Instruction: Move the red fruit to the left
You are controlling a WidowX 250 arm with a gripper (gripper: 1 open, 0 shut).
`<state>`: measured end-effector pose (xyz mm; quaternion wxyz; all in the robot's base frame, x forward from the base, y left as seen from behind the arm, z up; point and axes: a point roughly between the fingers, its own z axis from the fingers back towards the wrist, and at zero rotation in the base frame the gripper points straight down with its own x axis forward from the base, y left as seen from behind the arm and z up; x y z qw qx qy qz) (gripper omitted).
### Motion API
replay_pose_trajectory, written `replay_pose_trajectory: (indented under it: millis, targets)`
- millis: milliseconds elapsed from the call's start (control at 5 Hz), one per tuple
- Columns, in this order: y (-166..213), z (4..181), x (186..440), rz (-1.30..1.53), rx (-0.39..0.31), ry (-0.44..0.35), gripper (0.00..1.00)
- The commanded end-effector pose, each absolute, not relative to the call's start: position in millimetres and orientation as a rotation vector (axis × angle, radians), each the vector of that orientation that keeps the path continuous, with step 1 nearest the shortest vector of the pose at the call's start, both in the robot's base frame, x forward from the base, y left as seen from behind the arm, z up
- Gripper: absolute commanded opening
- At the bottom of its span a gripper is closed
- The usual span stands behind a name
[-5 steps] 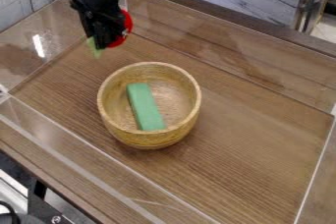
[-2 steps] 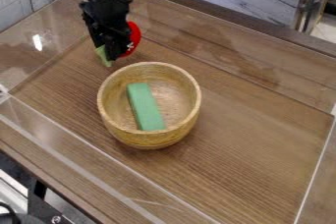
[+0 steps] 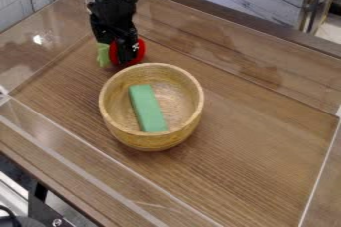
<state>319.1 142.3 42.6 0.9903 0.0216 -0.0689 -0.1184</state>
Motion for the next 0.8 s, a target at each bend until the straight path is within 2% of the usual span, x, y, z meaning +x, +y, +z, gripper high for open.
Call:
replay_pose_trajectory:
  millis: [0,200,400,600]
  targets:
    - [144.5,67.3,326.6,-0.203,0.073,-0.187,1.0]
    - [143.6,75.3,324.6,-0.161,0.074,-0.186,1.0]
    - [141.6,79.5,329.0,-0.188,0.069,-0.189,0.0]
    - [146.2,80.5,330.7,-0.177,0.062,-0.18,1.0]
